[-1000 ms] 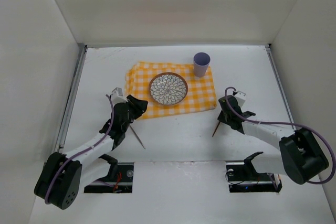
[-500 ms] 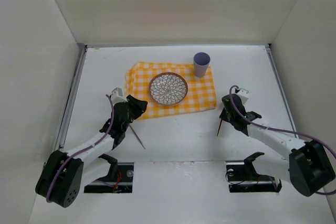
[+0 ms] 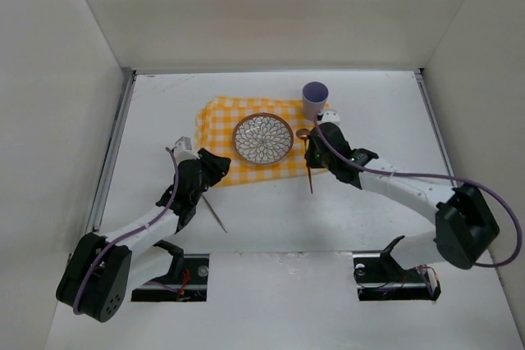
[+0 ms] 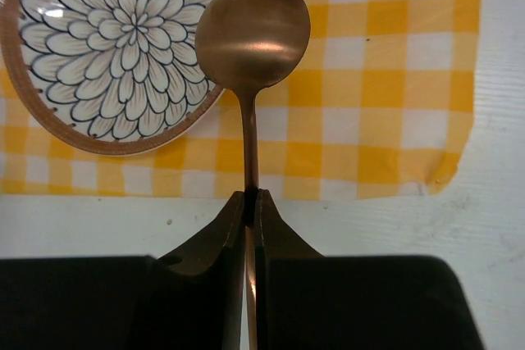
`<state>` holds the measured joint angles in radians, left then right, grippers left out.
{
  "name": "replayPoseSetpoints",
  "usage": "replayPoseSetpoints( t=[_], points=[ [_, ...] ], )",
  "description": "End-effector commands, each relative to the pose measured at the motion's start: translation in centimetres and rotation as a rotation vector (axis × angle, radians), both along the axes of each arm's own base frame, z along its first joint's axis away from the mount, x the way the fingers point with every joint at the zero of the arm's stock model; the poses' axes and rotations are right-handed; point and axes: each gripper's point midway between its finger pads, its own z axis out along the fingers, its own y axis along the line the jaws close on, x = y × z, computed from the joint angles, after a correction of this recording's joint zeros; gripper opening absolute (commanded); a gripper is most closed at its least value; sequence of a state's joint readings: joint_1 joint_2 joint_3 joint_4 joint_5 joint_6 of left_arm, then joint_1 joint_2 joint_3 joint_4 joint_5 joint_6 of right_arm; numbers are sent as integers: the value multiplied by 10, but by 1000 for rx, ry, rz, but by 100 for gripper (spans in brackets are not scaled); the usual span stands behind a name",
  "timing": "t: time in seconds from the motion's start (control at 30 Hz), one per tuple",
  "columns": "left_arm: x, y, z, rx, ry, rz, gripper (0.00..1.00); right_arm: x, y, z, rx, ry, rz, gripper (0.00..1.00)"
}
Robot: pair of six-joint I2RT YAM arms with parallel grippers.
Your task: Set the dinner table for one person
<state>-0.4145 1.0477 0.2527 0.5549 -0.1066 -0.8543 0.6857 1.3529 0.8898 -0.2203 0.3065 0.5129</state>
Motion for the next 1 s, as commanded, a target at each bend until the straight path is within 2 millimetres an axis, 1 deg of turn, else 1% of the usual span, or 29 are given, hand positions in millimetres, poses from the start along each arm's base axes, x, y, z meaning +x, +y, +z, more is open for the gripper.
replayPoseSetpoints(
  t=[0.0, 0.1, 0.2, 0.37, 0.43, 0.63, 0.77, 0.9, 0.97],
  points=[
    [5, -2, 16, -29, -61, 1, 40, 28, 22, 13, 26, -54, 66, 7],
    [5, -1, 12, -31, -47, 5, 40, 50, 22, 6, 12, -39, 56, 6],
    [5, -2, 14, -34, -54, -2, 40, 70, 19, -4, -7, -28, 33, 6],
    [6, 0, 13, -34, -48, 5, 40, 96, 14, -23, -33, 2, 2, 7],
    [6, 0, 16, -33, -59, 7, 40, 103, 10, -32, -44, 14, -12, 7],
    [6, 3, 13, -27, -53, 15, 40, 119, 13, -40, -69, 23, -6, 7],
    [7, 4, 8, -22, -39, 17, 40, 127, 10, -45, -76, 37, -20, 7],
    [7, 3, 8, -17, -41, 19, 40, 126, 8, -54, -75, 64, -32, 14],
    [8, 5, 8, -16, -41, 25, 39, 124, 8, -60, -76, 78, -35, 15]
  ],
)
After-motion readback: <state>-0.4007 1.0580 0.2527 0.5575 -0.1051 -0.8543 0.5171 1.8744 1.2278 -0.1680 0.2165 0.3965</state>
